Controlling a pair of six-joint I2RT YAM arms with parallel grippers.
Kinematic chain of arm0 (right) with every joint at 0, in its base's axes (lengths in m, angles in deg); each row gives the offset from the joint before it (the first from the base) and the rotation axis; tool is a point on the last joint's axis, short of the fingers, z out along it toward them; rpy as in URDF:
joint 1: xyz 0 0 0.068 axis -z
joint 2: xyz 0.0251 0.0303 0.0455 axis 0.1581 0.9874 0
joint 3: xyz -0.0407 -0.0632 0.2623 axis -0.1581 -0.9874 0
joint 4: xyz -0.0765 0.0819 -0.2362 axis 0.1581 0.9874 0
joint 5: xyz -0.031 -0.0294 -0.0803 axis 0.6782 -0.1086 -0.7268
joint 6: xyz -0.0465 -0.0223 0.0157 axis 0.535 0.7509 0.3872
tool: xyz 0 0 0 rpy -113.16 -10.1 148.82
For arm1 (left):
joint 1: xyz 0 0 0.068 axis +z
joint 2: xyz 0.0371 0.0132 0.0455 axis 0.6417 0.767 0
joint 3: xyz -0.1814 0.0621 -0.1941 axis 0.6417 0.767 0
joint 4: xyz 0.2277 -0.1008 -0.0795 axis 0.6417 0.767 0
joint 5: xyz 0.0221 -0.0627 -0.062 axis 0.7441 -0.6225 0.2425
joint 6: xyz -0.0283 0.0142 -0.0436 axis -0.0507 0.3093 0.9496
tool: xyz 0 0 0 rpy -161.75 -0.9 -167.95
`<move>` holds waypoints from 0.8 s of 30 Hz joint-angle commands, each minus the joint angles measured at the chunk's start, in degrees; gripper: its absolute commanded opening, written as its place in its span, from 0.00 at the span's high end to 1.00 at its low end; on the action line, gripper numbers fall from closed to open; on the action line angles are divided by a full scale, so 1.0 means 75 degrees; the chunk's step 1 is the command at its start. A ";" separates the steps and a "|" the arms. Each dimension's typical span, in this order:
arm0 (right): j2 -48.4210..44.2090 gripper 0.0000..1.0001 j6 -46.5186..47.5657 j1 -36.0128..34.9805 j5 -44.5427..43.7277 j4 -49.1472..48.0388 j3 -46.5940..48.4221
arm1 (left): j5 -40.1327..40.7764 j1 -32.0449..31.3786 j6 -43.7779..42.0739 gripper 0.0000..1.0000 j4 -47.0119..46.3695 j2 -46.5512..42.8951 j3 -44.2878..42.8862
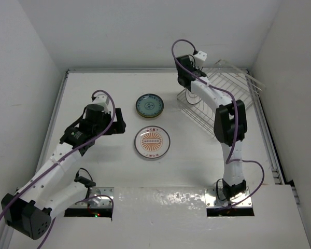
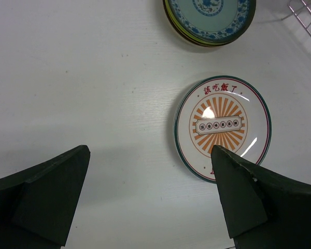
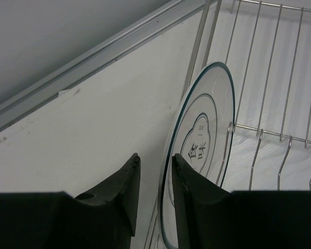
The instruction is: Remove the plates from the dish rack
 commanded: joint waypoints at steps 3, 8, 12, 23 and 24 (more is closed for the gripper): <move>-0.0320 0.87 -0.0165 0.0121 -0.0132 -0.0260 -0.0281 | -0.0096 0.0044 -0.0123 0.00 -0.0297 -0.0067 0.0018; -0.0637 0.92 -0.0363 0.0121 -0.0213 -0.0109 -0.0283 | -0.0119 0.0126 -0.0135 0.00 -0.0309 -0.0032 0.0018; -0.1046 0.99 -0.0714 0.0121 -0.0505 -0.0097 -0.0529 | -0.0108 0.0185 -0.0135 0.00 -0.0309 -0.0043 0.0018; -0.3049 1.00 0.1132 0.0109 0.0897 -0.3014 -0.1572 | 0.0489 0.0489 0.0110 0.00 -0.0215 -0.0300 -0.0006; -0.3156 1.00 0.1321 0.0121 0.1317 -0.3235 -0.1526 | 0.0536 0.0548 0.0146 0.00 -0.0215 -0.0336 -0.0006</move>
